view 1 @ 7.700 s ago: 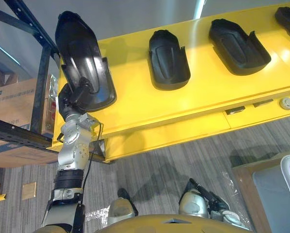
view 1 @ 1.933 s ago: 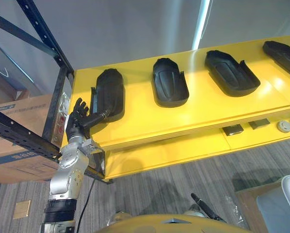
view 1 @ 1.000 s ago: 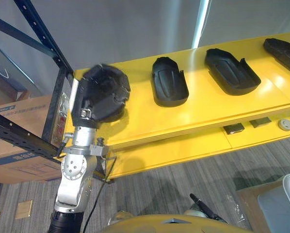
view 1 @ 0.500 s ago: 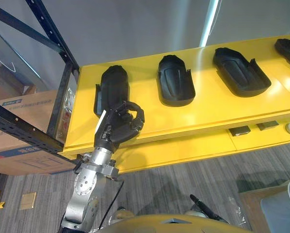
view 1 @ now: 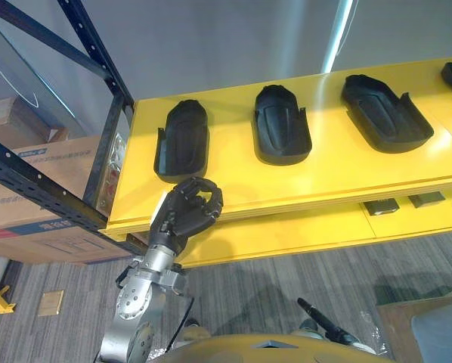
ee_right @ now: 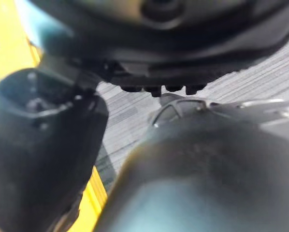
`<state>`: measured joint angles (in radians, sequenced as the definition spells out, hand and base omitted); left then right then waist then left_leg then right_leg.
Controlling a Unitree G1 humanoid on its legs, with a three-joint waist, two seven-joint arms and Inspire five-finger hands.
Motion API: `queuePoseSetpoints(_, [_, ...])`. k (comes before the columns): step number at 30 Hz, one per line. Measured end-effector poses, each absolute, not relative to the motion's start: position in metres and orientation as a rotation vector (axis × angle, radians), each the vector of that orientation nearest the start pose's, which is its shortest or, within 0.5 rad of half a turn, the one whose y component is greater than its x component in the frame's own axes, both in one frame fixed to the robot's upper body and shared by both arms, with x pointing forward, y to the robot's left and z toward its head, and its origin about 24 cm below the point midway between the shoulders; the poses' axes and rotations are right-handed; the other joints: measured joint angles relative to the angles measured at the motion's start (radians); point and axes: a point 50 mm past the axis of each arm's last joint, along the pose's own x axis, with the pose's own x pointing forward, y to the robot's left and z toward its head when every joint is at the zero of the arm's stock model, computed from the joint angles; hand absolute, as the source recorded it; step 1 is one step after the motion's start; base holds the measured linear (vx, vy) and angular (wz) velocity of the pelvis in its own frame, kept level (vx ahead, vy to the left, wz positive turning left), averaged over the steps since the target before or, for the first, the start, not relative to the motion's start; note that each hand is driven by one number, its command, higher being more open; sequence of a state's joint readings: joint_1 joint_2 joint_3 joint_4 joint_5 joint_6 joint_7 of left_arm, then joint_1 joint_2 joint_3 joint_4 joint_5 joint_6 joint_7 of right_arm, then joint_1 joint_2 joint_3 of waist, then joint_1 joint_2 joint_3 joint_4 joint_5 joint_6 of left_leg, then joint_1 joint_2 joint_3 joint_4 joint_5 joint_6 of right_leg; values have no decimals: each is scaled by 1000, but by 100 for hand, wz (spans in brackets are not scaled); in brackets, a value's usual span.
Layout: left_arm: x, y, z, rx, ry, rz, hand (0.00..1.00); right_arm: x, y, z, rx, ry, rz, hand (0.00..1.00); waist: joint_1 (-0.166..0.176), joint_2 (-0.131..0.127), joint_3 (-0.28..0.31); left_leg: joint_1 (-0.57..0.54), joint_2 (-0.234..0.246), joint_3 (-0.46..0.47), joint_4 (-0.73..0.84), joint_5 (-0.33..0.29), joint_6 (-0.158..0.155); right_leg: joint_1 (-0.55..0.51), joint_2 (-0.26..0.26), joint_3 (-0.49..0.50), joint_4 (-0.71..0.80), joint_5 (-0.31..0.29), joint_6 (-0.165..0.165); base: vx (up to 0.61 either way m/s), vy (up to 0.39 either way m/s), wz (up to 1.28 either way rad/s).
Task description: Walk over and take three plastic housings, then place them on the shelf
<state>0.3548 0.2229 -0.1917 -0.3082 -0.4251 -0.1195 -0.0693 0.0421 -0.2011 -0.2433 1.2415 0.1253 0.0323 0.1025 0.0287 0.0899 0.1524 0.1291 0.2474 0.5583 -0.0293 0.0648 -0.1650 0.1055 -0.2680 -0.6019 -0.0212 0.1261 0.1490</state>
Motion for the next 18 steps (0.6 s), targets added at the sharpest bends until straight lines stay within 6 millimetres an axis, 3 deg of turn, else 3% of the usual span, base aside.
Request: queuePoseSetpoints(18, [192,160,38,-225,5,-8,0,62,-244,-164,156,1250,-335,100,-7,0,0,19,-3,18,-14,6,1,1,1,15,1,0,0,3,12,-2])
